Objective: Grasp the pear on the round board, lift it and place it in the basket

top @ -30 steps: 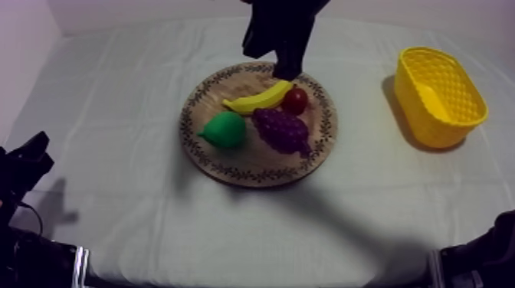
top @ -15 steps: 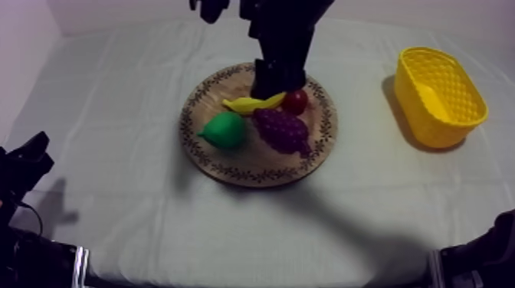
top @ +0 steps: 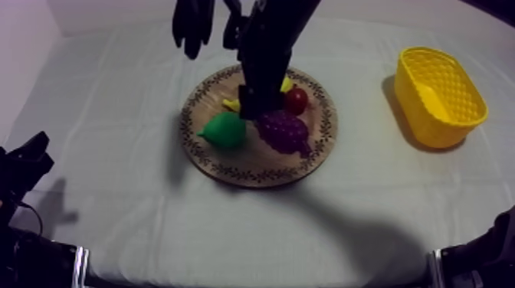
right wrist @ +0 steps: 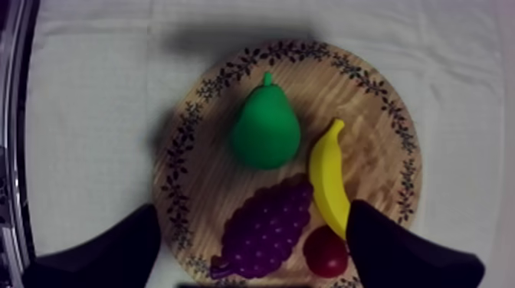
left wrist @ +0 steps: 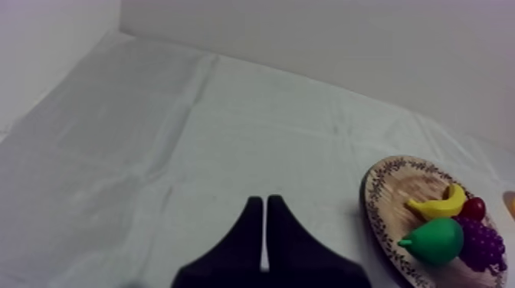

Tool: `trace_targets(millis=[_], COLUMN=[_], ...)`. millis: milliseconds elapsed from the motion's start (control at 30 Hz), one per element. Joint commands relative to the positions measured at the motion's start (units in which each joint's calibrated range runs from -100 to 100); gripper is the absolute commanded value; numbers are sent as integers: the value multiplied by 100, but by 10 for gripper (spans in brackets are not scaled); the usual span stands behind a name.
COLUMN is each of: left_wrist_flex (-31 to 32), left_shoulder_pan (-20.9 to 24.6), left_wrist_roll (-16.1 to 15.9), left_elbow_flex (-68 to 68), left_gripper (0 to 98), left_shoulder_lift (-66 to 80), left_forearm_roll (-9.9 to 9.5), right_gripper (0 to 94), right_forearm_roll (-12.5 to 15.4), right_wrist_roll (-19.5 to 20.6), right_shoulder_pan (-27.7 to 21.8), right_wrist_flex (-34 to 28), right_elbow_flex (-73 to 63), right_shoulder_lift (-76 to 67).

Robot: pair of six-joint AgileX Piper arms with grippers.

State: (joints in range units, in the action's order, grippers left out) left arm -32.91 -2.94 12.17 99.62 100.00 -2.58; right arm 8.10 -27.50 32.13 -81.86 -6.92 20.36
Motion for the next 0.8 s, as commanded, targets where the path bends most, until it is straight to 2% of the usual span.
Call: trace_targets(millis=[0,767], left_wrist_flex=[1,1], left_shoulder_pan=[1,1], left_wrist_roll=[2,2], left_elbow_flex=[5,5], left_gripper=[1,1], left_shoulder_lift=[0,0], left_forearm_roll=[2,2], right_gripper=[893,866], right_forearm_roll=[13,40], right_wrist_roll=[24,144], right_shoulder_pan=[15,19], right_wrist_flex=[55,416], right_elbow_flex=[-8,-1234], right_shoulder_lift=[132,2400])
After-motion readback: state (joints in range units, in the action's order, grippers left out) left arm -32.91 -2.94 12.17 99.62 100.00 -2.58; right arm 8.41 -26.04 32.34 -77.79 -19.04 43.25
